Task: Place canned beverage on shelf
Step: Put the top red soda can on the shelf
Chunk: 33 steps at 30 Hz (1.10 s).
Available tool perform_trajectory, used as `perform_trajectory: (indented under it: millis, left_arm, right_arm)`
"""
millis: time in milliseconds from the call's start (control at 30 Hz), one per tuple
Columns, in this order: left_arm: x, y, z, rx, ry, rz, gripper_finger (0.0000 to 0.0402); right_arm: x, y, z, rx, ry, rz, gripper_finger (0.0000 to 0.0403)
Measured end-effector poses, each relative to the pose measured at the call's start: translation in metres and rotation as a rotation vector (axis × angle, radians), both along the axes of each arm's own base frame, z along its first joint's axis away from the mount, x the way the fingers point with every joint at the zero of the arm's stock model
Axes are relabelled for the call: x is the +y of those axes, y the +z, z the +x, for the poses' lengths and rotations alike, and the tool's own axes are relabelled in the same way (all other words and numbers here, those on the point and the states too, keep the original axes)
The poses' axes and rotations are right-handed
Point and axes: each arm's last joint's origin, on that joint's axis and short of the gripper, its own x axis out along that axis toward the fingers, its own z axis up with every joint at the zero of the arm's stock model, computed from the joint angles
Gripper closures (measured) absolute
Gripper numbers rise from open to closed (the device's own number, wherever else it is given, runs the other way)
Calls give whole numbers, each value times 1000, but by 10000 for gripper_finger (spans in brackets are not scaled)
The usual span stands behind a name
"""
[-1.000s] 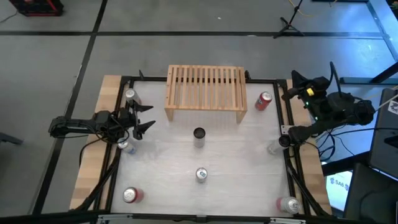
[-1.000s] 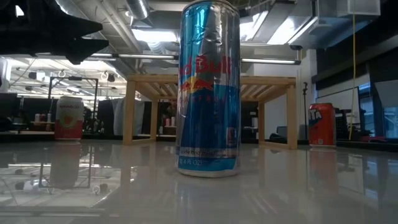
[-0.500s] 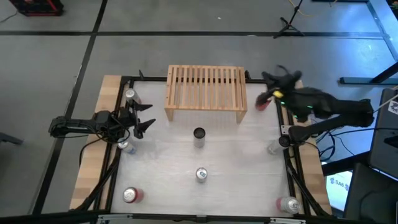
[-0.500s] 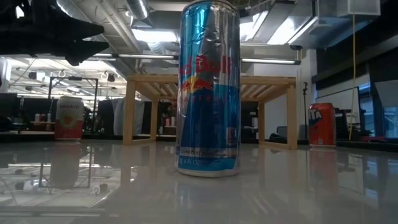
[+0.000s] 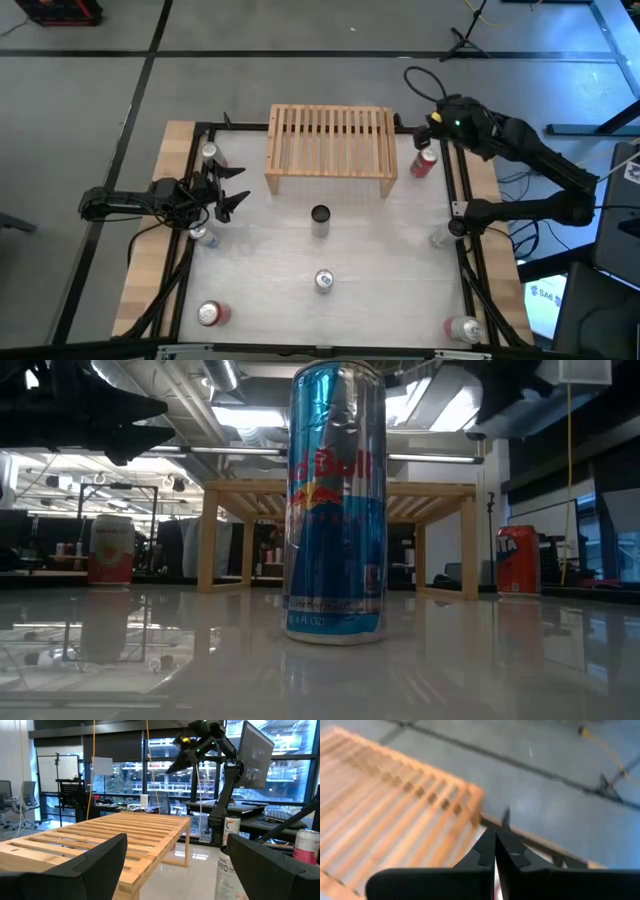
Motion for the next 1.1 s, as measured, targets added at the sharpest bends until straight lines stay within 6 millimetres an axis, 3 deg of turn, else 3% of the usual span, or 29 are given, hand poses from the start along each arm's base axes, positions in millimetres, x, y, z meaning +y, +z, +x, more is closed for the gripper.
perform_trajectory:
  millis: [433, 567, 700, 967, 1100]
  left_arm:
    - [0, 0, 0, -8, -11, -9, 64]
    - [0, 0, 0, -33, -28, -81, 64]
    - [0, 0, 0, -46, -36, -117, 64]
    - [0, 0, 0, -46, -36, -117, 64]
    - [0, 0, 0, -46, -36, -117, 64]
  right_arm:
    - [-19, -10, -25, 54, -112, 164, 400]
    - [-27, -14, -27, 47, -122, 231, 377]
    - [-35, -22, -24, 74, -121, 310, 311]
    - [-50, -45, -21, 196, -150, 547, 133]
    - [-54, -52, -19, 293, -182, 557, 69]
